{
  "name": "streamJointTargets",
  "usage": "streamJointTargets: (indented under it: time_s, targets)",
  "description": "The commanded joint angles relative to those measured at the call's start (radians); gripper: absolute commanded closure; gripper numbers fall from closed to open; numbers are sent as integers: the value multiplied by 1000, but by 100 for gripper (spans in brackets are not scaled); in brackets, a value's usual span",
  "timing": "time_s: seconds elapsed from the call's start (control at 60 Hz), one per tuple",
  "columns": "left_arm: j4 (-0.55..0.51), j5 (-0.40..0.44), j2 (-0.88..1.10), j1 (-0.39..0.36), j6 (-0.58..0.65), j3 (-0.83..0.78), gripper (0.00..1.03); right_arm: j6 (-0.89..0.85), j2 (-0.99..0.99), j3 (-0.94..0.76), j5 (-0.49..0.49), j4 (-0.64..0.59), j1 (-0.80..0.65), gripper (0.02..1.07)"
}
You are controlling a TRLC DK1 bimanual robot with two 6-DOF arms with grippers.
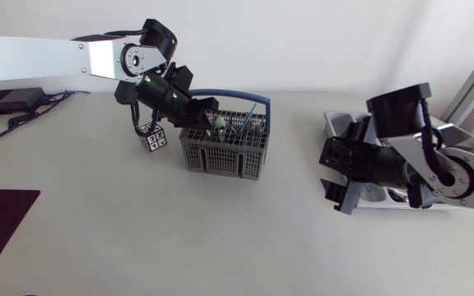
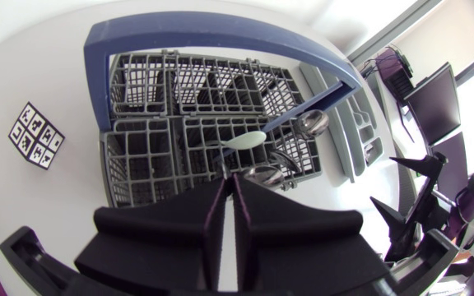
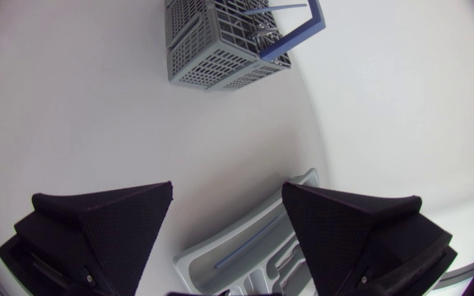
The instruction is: Transfer all utensils from the basket to the drawer tray.
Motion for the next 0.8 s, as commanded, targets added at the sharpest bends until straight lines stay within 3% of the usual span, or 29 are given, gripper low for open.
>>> streamJointTargets:
  time_s: [0.0,0.4,0.783]
  targets:
    - [-22,9,18,8,3,-1,100,43,45,28,16,-2,29,11]
    - [-22,178,-57,94,-31,-41,100,86,130,63,20,9,107,11]
    - [-22,248,-163,146,-60,-51,100,95,160,94,28,6,136,11]
